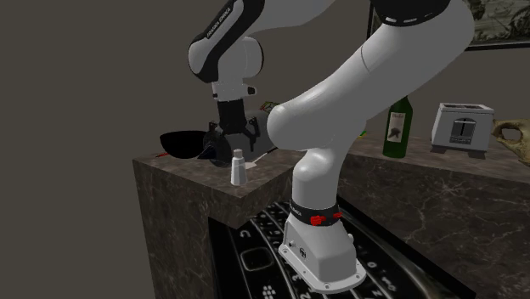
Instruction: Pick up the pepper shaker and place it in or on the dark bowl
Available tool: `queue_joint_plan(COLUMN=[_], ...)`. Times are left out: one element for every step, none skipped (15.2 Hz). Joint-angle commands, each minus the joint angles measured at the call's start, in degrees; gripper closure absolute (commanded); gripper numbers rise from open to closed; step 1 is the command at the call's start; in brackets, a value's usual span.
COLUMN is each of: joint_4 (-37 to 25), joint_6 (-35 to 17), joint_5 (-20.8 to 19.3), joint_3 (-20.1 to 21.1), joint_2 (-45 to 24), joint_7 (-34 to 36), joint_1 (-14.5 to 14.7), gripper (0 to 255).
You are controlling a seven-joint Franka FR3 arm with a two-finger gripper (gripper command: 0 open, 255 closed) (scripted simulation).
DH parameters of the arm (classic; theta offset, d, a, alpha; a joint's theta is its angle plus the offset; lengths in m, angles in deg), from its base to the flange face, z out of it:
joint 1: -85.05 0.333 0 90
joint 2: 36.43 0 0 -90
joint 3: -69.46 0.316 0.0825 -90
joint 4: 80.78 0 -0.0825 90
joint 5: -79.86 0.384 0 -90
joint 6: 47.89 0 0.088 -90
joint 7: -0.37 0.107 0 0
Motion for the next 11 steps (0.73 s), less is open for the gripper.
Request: queue_joint_plan(joint_4=[1.1, 1.7, 2.3, 2.6, 2.6, 2.6, 2.6, 2.6, 2.6, 2.6, 2.6], joint_6=[-2.1, -3.1, -4.2, -4.8, -4.8, -4.8, -4.8, -4.8, -4.8, -4.8, -4.7], joint_5=[0.6, 0.9, 1.2, 1.4, 1.4, 1.4, 1.4, 1.4, 1.4, 1.4, 1.4], joint_3=[0.7, 1.0, 1.3, 1.5, 1.5, 1.5, 1.5, 1.5, 1.5, 1.5, 1.5], joint_2=[-1.0, -1.5, -2.0, -2.2, -2.2, -2.2, -2.2, -2.2, -2.2, -2.2, -2.2], joint_7=[0.1, 0.0, 0.0, 0.0, 0.0, 0.0, 0.0, 0.0, 0.0, 0.0, 0.0], joint_1=[0.1, 0.1, 0.2, 0.2, 0.2, 0.2, 0.2, 0.2, 0.2, 0.2, 0.2], gripper=[0, 0, 0, 0, 0, 0, 0, 0, 0, 0, 0])
